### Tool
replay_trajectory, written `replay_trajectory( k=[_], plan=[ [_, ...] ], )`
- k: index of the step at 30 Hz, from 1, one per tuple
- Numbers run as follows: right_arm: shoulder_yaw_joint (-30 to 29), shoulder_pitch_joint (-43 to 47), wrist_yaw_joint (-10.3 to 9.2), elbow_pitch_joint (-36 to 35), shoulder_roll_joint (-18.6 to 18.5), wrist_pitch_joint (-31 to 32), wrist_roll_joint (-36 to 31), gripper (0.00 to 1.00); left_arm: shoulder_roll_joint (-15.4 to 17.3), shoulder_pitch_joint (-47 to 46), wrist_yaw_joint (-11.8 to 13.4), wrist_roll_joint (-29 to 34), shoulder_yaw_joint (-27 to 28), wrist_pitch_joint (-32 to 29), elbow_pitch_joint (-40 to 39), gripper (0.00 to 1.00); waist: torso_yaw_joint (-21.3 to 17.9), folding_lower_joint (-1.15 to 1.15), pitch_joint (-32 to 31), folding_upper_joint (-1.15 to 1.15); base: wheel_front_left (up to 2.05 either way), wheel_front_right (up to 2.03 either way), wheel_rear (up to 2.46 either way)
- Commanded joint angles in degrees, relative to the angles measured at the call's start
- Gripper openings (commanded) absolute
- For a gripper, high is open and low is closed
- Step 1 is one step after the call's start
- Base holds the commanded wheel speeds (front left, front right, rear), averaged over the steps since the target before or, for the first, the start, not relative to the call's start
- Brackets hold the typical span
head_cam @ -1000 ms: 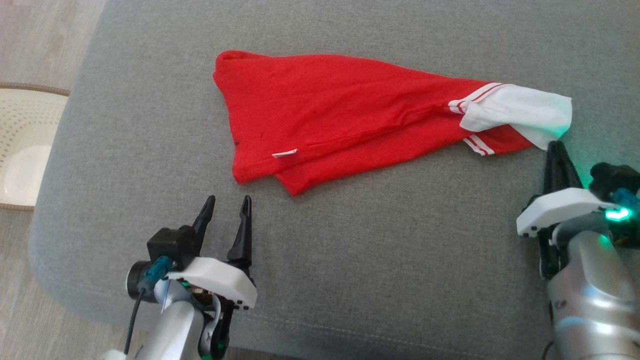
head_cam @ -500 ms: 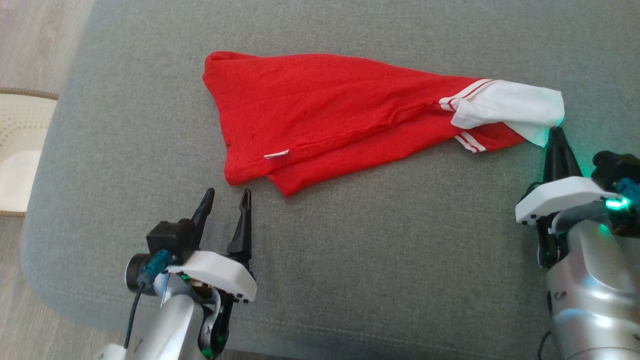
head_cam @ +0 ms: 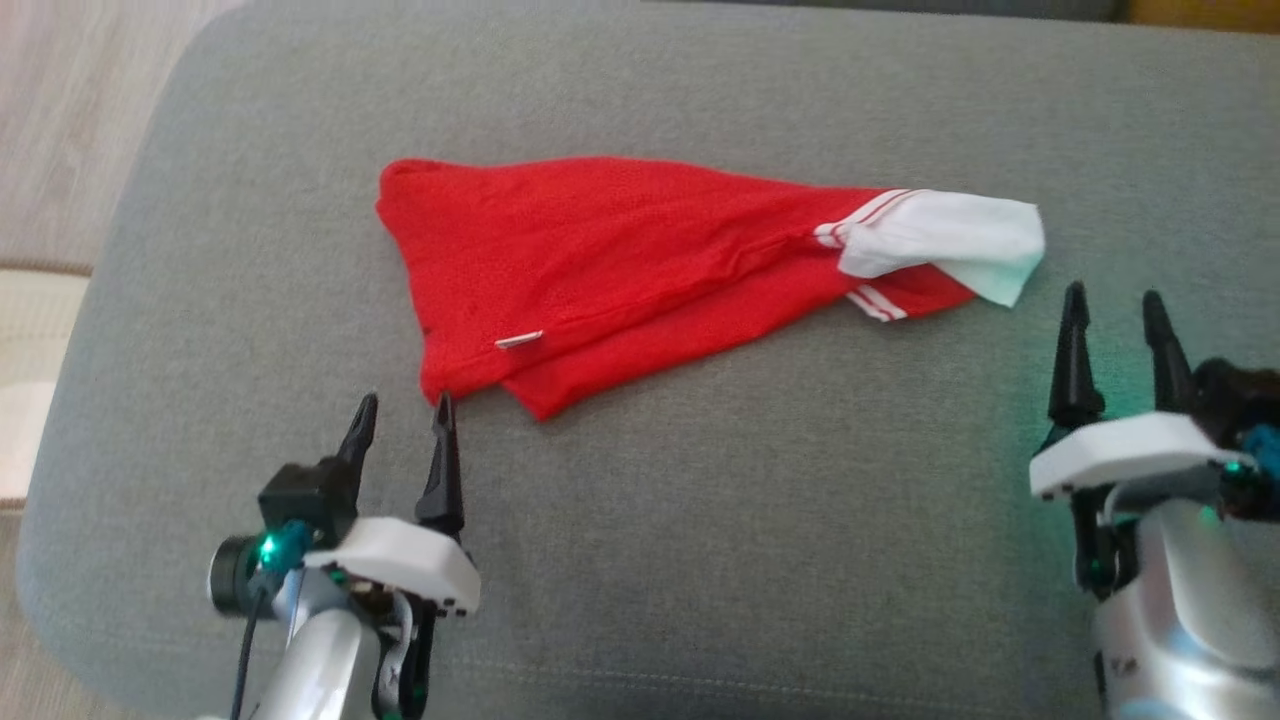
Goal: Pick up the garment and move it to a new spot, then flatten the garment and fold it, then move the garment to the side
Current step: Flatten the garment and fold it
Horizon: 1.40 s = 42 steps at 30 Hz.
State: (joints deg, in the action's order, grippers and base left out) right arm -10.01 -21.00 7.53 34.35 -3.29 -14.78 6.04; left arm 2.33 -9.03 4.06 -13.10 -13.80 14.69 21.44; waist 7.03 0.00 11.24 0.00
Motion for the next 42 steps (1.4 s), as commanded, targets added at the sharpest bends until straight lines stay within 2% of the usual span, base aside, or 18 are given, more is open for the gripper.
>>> replay_trajectory(
  k=[1,14,26,31,38,42],
  plan=[
    [1.95,0.21,-0.04,-2.36,0.41,-0.22,0.43,1.00,0.54,-0.24,0.30,0.75,2.40,0.31,-1.97,1.00,-1.13,0.00,-1.06,0.00,0.00,0.00,0.00],
    [7.42,7.98,-0.04,-6.71,0.41,-0.22,5.46,1.00,0.54,3.65,0.67,2.15,5.61,0.31,-2.17,1.00,-5.00,0.00,-5.23,0.00,0.00,0.00,0.00],
    [8.88,8.29,-0.04,-6.83,0.41,-0.22,6.00,1.00,0.54,3.95,0.48,2.04,5.60,0.31,-2.16,1.00,-5.15,0.00,-5.25,0.00,0.00,0.00,0.00],
    [9.77,7.40,-0.04,-7.11,0.41,-0.22,6.27,1.00,0.54,2.53,-1.88,0.15,5.02,0.31,-1.33,1.00,-5.03,0.00,-3.63,0.00,0.00,0.00,0.00],
    [10.83,5.64,-0.04,-7.44,0.41,-0.22,6.65,1.00,0.54,-1.31,-6.46,-2.84,5.86,0.31,2.77,1.00,-5.40,0.00,-1.29,0.00,0.00,0.00,0.00],
    [11.24,4.92,-0.04,-7.57,0.41,-0.22,6.89,1.00,0.54,-2.90,-7.92,-3.83,7.00,0.31,5.06,1.00,-5.74,0.00,-0.46,0.00,0.00,0.00,0.00]
  ],
)
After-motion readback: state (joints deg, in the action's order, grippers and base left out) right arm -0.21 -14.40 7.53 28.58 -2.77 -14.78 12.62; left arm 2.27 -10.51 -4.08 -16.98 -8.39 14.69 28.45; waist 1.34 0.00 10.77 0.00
